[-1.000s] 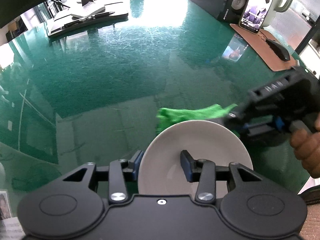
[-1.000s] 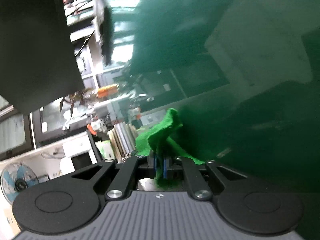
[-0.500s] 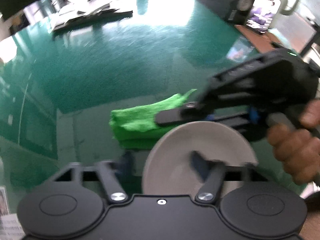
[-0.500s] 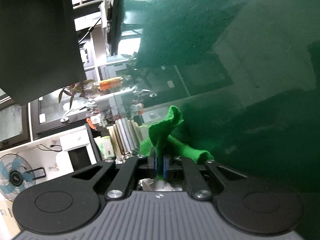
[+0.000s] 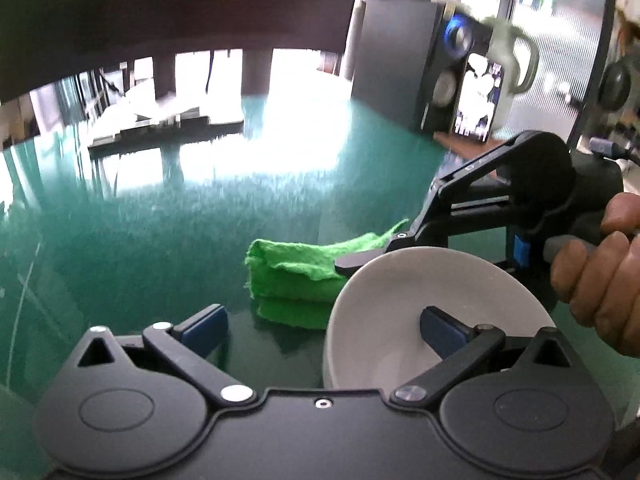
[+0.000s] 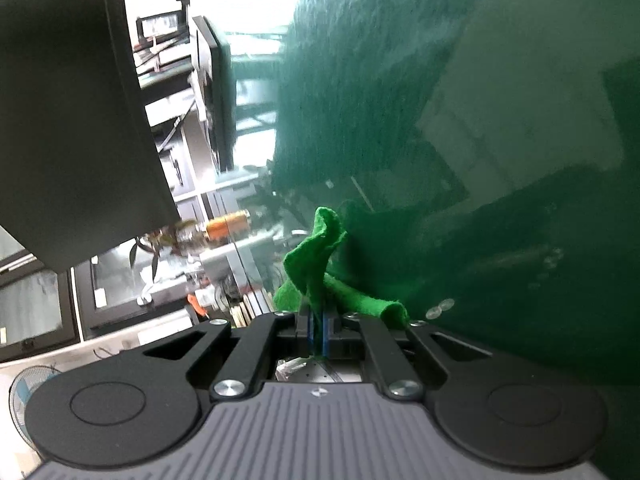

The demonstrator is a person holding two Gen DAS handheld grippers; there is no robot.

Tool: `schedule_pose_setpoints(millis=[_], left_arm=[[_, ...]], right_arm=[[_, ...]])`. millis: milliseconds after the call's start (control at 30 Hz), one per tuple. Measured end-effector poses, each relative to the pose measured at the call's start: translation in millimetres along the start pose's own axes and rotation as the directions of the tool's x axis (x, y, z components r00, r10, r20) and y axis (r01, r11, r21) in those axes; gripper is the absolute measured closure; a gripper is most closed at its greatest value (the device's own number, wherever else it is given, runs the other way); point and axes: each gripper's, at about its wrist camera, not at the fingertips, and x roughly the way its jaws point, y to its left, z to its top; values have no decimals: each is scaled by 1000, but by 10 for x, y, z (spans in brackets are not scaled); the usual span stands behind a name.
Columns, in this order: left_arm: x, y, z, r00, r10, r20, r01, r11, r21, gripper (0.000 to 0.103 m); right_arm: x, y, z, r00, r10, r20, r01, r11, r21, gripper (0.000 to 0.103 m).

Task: Clean bowl
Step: 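Wipe the cloth along the bowl's outer wall with the right gripper, then pull the right gripper with the cloth away from the bowl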

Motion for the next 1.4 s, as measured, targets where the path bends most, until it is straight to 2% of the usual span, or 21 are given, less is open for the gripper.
schedule_pose_setpoints(millis=[200,300,367,467,567,600,667,700,733,767,800,833,900,1000,1200,1400], left_arm=[[3,-42,10,1000,9,5,-9,1000,14,0],[-31,-73,-7,1000,11,3,-12,1000,29,0],[-42,-75,-14,1000,11,2,-11,999,31,0],[-48,-73,-14,1000,10,1,-10,999,38,0],[-49,-72,-12,1000,8,0,-8,999,42,0],[-51,-74,-12,1000,8,0,-8,999,42,0],[-55,-74,-15,1000,8,-1,-8,999,42,0],[-56,-74,-15,1000,8,-1,-8,999,42,0],[-57,-74,-16,1000,8,-1,-8,999,42,0],[-57,-72,-14,1000,8,-1,-8,999,42,0],[-53,-69,-10,1000,8,-1,-7,999,42,0],[-51,-67,-8,1000,7,-2,-7,999,43,0],[-50,-66,-7,1000,7,-2,-7,999,43,0],[-49,-68,-5,1000,8,-2,-8,999,43,0],[-50,-74,-5,1000,9,-2,-9,999,42,0],[-50,-72,-4,1000,9,-1,-9,999,42,0]], right_arm=[[-7,4,-5,1000,-7,26,7,1000,-3,99],[-58,44,-12,998,-27,55,28,999,-29,93],[-111,114,-24,996,-36,84,40,998,-54,93],[-313,345,-92,992,-10,128,30,987,-159,93],[-584,656,-210,984,-4,177,58,951,-304,93],[-661,793,-278,981,-39,191,110,920,-377,93],[-713,978,-407,962,-142,232,243,832,-498,93],[-708,1090,-516,934,-231,272,351,730,-586,93],[-677,1119,-570,910,-291,296,415,664,-622,93],[-646,1108,-587,892,-327,311,451,632,-630,93],[-585,1059,-593,855,-390,342,517,583,-627,93],[-549,1004,-574,833,-425,354,550,575,-606,93],[-504,913,-556,822,-447,352,567,595,-570,93],[-462,900,-600,829,-444,340,557,598,-577,93],[-482,897,-531,821,-453,347,570,611,-550,93],[-457,833,-535,822,-466,327,567,621,-541,91]])
